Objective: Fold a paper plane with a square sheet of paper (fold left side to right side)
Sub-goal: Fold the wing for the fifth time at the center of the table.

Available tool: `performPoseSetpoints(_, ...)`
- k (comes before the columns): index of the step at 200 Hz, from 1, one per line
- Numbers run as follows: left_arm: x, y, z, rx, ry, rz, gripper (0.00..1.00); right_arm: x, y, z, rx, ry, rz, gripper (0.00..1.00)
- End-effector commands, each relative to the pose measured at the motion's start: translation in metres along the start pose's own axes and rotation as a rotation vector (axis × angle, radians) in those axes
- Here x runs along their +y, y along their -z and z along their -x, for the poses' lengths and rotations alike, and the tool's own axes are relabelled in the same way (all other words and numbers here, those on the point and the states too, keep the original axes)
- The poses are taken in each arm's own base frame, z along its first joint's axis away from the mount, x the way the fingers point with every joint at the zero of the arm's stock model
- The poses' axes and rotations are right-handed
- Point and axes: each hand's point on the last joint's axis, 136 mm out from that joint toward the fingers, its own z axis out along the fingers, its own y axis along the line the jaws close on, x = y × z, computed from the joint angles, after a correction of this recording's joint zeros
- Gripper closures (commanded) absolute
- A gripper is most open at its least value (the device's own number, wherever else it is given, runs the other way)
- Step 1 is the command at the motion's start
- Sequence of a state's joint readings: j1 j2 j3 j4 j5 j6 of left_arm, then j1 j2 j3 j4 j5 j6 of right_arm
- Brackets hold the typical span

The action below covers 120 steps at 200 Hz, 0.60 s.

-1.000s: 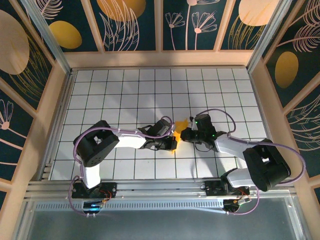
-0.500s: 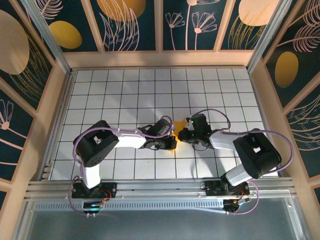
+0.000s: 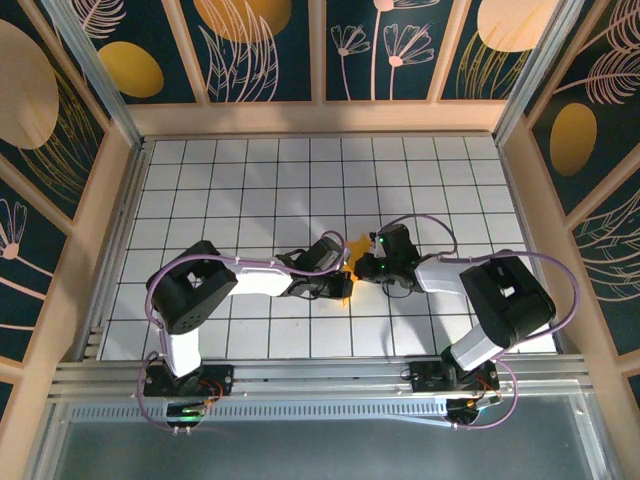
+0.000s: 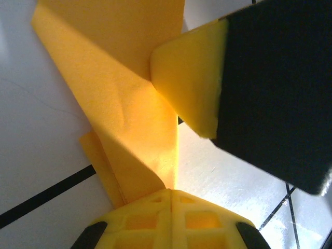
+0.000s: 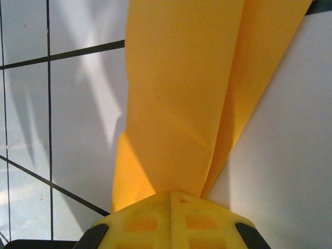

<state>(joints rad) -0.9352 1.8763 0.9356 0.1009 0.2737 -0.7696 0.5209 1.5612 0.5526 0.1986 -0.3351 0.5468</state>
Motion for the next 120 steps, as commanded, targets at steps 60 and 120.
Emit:
performPoseSetpoints(60, 0.084, -0.005, -0.052, 0.150, 0.051, 0.298, 1.00, -0.029, -0.003, 0.029, -0.044, -0.011, -0.066, 1.00)
performPoseSetpoints(120, 0.085, -0.005, -0.053, 0.151, 0.051, 0.301, 1.00, -0.035, -0.002, 0.047, -0.062, -0.027, -0.053, 1.00)
